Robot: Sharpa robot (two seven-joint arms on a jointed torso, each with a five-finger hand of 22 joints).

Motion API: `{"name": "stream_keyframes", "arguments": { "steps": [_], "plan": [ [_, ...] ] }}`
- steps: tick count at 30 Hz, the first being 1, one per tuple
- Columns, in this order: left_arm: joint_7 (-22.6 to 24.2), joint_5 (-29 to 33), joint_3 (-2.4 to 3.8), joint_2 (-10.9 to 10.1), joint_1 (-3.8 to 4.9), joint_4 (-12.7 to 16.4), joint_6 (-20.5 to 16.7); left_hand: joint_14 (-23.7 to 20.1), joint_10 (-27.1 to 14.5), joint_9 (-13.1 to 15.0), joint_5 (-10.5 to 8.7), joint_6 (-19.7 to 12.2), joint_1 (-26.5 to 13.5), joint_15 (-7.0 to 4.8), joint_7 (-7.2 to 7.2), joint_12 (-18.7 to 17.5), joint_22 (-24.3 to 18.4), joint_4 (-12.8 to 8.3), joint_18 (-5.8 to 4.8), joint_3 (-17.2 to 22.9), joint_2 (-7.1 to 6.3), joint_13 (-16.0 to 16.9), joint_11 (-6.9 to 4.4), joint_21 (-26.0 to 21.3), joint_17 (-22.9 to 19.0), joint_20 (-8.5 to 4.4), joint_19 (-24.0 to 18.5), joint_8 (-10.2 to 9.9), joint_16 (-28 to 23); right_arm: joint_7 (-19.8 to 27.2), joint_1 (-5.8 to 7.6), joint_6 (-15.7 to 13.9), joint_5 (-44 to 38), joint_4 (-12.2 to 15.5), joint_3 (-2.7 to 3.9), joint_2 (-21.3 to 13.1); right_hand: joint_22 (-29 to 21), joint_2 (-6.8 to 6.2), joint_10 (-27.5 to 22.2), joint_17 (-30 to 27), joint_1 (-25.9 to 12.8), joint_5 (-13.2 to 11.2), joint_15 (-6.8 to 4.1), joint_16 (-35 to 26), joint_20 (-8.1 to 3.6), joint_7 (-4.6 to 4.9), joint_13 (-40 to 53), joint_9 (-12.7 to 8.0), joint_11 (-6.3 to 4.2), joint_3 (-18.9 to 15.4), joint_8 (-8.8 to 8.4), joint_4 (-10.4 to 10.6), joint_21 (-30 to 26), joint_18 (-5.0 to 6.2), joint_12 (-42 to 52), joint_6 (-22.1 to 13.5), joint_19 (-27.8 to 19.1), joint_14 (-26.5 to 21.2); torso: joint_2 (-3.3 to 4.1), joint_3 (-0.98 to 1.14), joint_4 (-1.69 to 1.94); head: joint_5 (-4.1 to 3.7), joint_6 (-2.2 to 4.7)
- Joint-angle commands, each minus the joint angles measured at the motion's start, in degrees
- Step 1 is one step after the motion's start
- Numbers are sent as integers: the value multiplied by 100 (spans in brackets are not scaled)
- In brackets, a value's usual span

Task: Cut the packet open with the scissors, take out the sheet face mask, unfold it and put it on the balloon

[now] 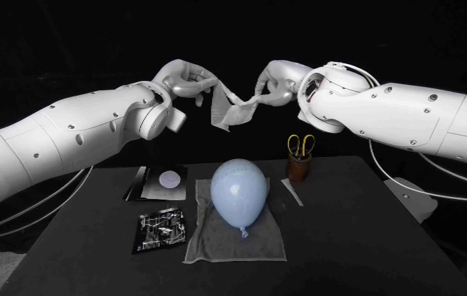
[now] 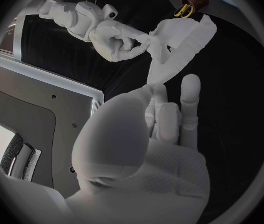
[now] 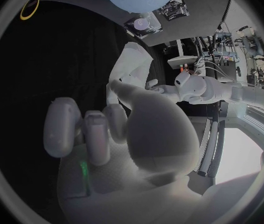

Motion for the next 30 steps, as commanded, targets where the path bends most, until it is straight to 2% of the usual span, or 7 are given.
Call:
{"name": "stream_keyframes", "arguments": {
  "steps": [1,4,7,14,18,22,30],
  "plan": [
    [44,-27,9,4,-1,22,38,14,-22,759,19,34,-43,-7,-18,28,27,-111,99,131,-9,7,-31,32,-15,8,36,45,20,321,-56,-508,503,125,39,-70,1022,48,29,1510,50,15,-37,20,-15,-1,386,25,-19,14,27,-25,-11,-29,0,-1,140,619,25,-3,-11,-36,-78],
    [23,89,-185,26,-20,19,73,69,-12,775,18,35,-79,-11,-23,37,93,-104,89,154,-15,15,-36,80,85,7,64,61,49,363,-69,-437,832,-3,-3,-16,1033,45,40,1510,53,14,-38,20,-17,-2,398,28,-20,18,35,-32,30,-37,16,7,153,619,-52,7,0,2,-55],
    [96,19,-21,-38,-226,155,6,49,-34,791,18,10,-74,-12,-18,29,104,-140,91,203,-46,19,-35,95,53,5,57,67,45,498,-171,-615,951,122,69,-102,1039,44,33,1510,59,15,-49,20,-12,-2,380,28,-22,26,36,-35,51,-42,-10,3,161,619,11,-8,5,-36,-110],
    [157,68,22,-68,-450,256,-36,57,-28,814,18,3,-115,-12,-18,35,94,-149,95,241,-71,27,-33,97,71,5,36,85,55,666,-311,-704,1373,64,17,-117,1063,30,37,1510,61,15,-51,20,-16,-4,362,33,-24,40,49,-60,140,-59,-40,11,195,619,0,-31,-27,6,-175],
    [124,113,-106,-63,-437,311,53,151,-18,836,18,2,-147,-15,-20,38,230,-171,72,305,-68,32,-39,198,235,2,111,103,102,677,-320,-646,1501,35,-34,-96,1081,22,56,1510,62,14,-48,20,-19,-6,387,35,-26,47,57,-77,210,-72,-9,17,217,619,-56,5,19,24,-117],
    [182,52,83,-127,-542,423,-44,107,-35,849,19,-19,-149,-14,-15,26,232,-203,74,349,-97,32,-34,206,160,1,103,106,84,755,-409,-838,1417,154,70,-160,1064,24,38,1510,63,15,-54,20,-18,-5,351,33,-27,55,53,-77,145,-60,-62,7,201,619,18,-8,-6,48,-160],
    [152,74,122,-145,-519,477,15,166,-20,880,18,-20,-207,-11,-10,27,256,-243,72,435,-120,37,-30,236,268,2,103,127,113,836,-389,-740,1641,164,15,-182,1075,11,67,1510,56,14,-43,20,-25,-5,392,36,-26,66,63,-97,184,-66,-11,12,216,619,8,-3,-4,11,-61]
  ]
}}
